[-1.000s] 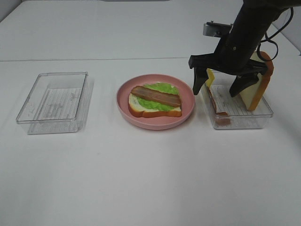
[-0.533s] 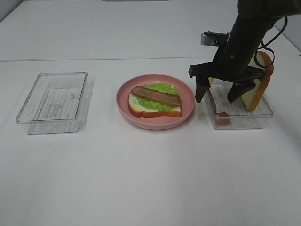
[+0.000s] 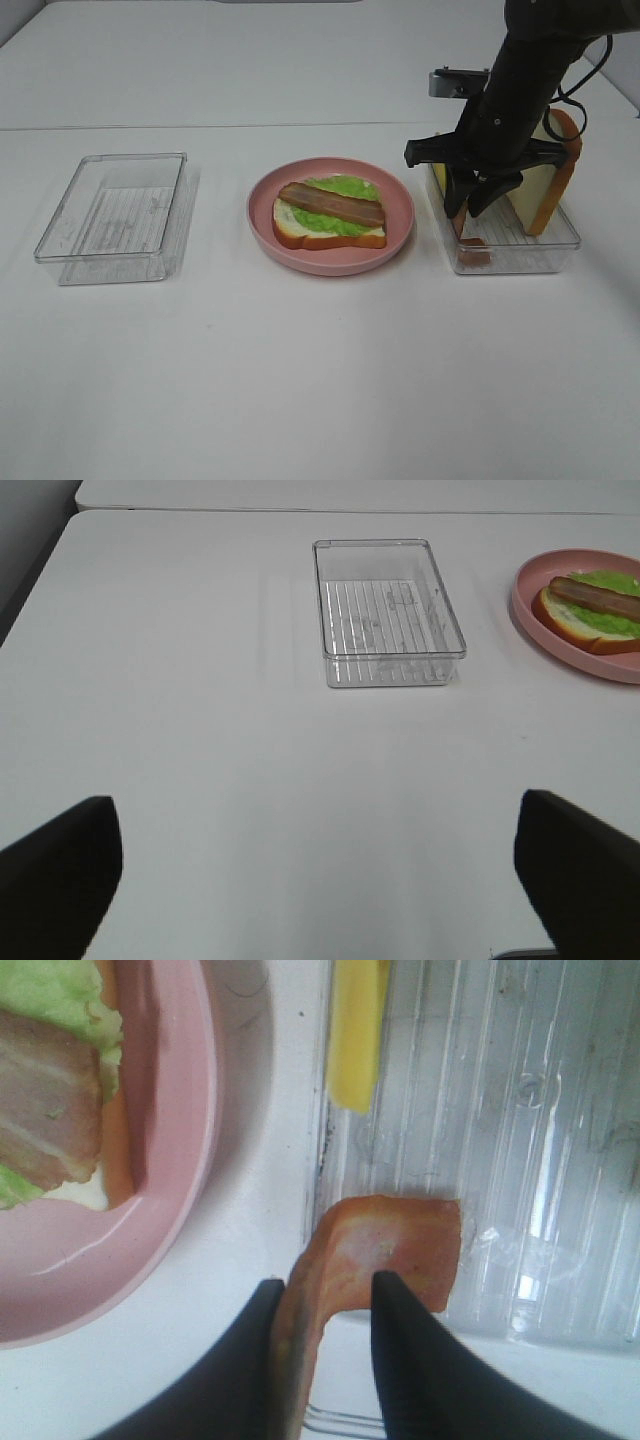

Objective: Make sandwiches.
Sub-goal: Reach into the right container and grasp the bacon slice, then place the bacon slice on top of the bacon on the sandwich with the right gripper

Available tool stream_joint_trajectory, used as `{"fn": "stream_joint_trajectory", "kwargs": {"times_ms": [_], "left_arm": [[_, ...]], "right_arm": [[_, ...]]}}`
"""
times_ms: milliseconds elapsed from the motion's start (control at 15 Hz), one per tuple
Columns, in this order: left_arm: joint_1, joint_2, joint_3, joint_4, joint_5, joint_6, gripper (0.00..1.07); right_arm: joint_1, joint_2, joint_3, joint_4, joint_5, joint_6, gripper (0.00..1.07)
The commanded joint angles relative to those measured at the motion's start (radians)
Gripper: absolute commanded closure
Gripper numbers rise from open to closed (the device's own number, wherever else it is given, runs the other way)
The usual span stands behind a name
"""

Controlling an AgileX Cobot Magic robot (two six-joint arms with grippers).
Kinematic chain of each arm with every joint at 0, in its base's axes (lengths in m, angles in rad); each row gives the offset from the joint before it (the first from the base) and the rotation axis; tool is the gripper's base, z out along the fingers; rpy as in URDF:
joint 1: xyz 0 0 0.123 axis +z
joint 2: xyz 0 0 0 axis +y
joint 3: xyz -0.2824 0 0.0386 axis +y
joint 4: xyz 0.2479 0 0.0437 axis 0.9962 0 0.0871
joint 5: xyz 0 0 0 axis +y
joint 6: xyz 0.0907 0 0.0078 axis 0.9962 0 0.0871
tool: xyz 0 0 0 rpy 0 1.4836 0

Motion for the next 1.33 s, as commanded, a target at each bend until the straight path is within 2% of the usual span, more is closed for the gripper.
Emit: {"fn": "stream_joint_trajectory", "kwargs": {"times_ms": [67, 133, 200, 400, 667, 733, 867, 1133, 1333], "left_arm": [[0.003, -0.022, 0.002, -0.009, -0.011, -0.007, 0.06], [0.003, -0.022, 0.002, -0.009, -0.011, -0.007, 0.06], [0.003, -0.022, 0.002, -0.009, -0.011, -0.007, 0.06], [0.003, -0.022, 0.002, -0.009, -0.011, -0.007, 0.06], [0.003, -0.022, 0.002, -0.014, -0.011, -0.007, 0.06], [0.003, -0.022, 0.002, -0.014, -0.011, -0.007, 0.06], [0.003, -0.022, 0.002, -0.016, -0.011, -0.007, 0.06], [0.003, -0.022, 0.002, -0.017, -0.011, -0.007, 0.06], [0.003, -0.022, 0.002, -0.018, -0.011, -0.007, 0.06]], "right_arm": [[-0.003, 0.003, -0.005, 0.004, 0.004, 0.004, 0.85], [-0.003, 0.003, -0.005, 0.004, 0.013, 0.027, 1.06], [-0.003, 0.003, -0.006, 0.006, 0.027, 0.027, 1.07], [-0.002, -0.049, -0.010, 0.052, 0.051, 0.026, 1.07], [-0.002, -0.194, -0.018, 0.233, 0.021, -0.028, 1.07], [0.004, -0.208, -0.018, 0.366, 0.016, -0.117, 1.07], [0.045, -0.198, -0.018, 0.479, -0.023, -0.210, 1.07], [0.142, -0.127, -0.021, 0.561, -0.150, -0.276, 1.07], [0.173, -0.049, -0.068, 0.603, -0.157, -0.316, 1.07]]}}
